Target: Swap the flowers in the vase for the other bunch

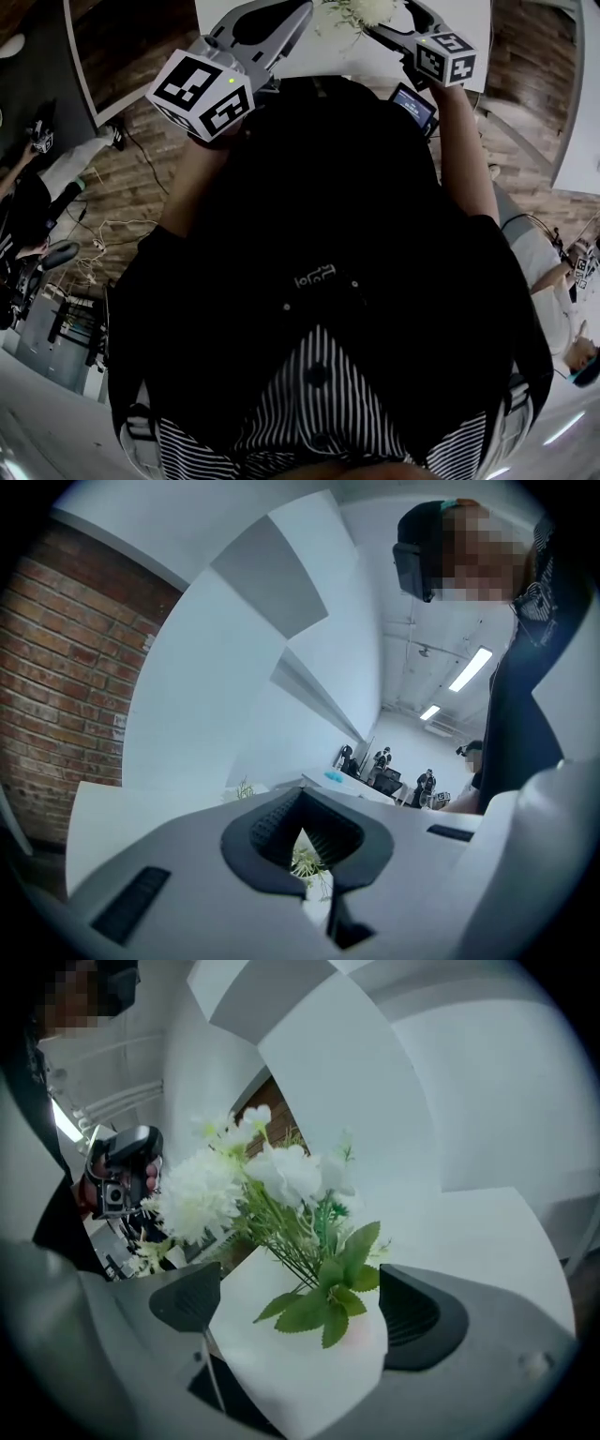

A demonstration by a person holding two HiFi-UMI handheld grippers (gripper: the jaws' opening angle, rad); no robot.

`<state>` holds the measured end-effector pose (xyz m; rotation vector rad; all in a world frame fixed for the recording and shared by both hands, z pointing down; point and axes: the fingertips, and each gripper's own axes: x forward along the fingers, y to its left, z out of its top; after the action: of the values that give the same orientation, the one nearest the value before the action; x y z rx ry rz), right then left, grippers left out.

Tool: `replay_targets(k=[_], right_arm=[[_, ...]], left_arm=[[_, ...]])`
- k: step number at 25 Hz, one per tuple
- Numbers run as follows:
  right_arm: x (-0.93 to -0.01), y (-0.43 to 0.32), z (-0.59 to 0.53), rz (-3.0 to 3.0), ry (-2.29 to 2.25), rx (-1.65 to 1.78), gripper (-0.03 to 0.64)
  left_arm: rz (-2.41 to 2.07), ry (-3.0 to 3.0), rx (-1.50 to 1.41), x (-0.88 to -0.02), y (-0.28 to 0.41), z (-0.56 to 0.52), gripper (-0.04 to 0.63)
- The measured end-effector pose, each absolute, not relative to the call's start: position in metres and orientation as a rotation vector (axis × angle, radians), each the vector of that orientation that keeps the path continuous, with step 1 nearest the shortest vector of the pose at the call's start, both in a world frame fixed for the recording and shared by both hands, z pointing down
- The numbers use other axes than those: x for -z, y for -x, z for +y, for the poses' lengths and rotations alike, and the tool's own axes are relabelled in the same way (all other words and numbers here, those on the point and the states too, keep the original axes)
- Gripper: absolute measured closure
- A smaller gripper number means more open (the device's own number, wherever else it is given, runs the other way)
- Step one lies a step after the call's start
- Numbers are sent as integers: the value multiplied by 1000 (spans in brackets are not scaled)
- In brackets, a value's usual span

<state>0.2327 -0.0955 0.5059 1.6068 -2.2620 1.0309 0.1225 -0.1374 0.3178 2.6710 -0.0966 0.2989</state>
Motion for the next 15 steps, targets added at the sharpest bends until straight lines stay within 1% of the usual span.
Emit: replay_targets(k=[4,10,11,14,15], right_arm=[[-531,-227,-101,-2214,-1611,-1065,92],[-531,-228,-120,-2234,-1648,-1074,95],[-532,-228,-122,-2229,-1649,-1066,113],[-533,-232,-122,-2210,-1669,-1041,272],[-533,-235,-121,-2203,-1669,-1033,308]], left_arm=[[-107,-2685,-305,-318,-114,-136,589],[-138,-2671,-308,-321,-107,-139,589],[-146,-2666,-304,-321,-106,-140,589],[-163,-2666,-307,-322,-103,-141,589],[-168,-2666,-309,-322,-103,-141,589]])
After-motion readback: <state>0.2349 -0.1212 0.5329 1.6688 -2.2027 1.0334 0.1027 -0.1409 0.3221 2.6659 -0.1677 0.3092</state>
